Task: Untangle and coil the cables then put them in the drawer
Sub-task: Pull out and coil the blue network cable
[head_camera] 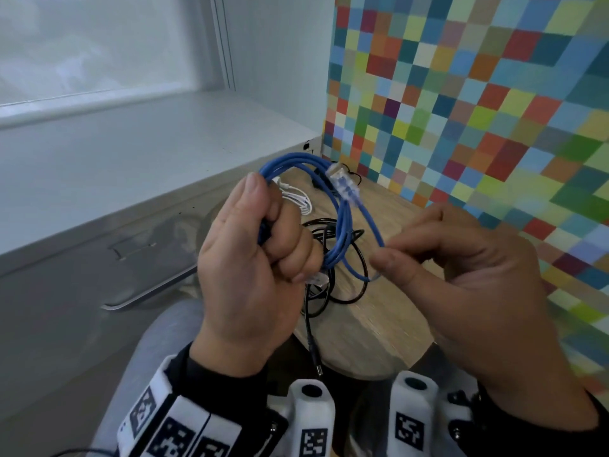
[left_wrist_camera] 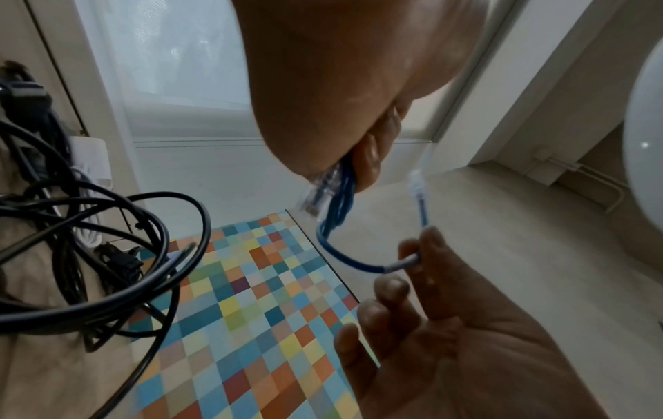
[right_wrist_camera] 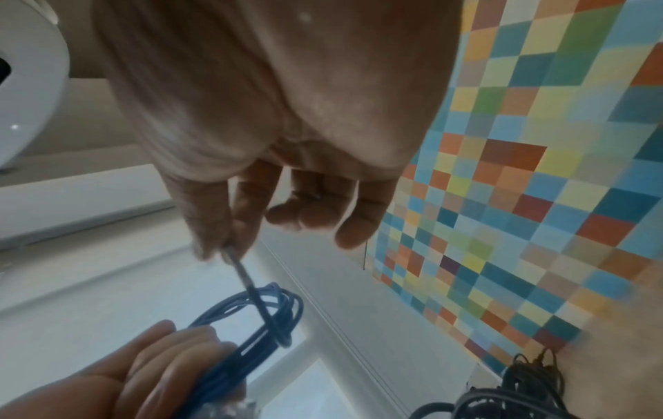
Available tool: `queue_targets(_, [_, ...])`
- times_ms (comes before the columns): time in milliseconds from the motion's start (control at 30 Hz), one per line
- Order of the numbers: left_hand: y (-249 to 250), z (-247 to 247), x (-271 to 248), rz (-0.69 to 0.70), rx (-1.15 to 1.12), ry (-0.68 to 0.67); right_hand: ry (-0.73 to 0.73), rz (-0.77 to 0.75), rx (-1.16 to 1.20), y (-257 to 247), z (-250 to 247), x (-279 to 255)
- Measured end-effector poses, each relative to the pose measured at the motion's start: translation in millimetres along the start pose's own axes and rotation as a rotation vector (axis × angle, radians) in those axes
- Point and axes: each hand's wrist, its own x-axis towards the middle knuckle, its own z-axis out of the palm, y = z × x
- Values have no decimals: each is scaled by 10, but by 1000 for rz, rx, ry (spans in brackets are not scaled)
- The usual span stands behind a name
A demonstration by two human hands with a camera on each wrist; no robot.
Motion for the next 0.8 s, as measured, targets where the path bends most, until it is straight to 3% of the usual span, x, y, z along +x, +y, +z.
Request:
queue_targets(200, [-90, 40, -24, 10, 81, -35, 91, 85, 61, -54, 70, -12])
queue_targets(433, [-127, 80, -49, 43, 191, -43, 16, 113, -213, 106, 55, -17])
queue_targets(600, [-181, 93, -60, 36, 183, -95, -89, 78, -244, 146, 174, -25])
queue_targets(700, [-175, 74, -53, 65, 164, -36, -156, 121, -206, 171, 207, -32])
queue_targets(800, [-167, 78, -39, 88, 120, 48, -318, 188, -202, 163, 174, -32])
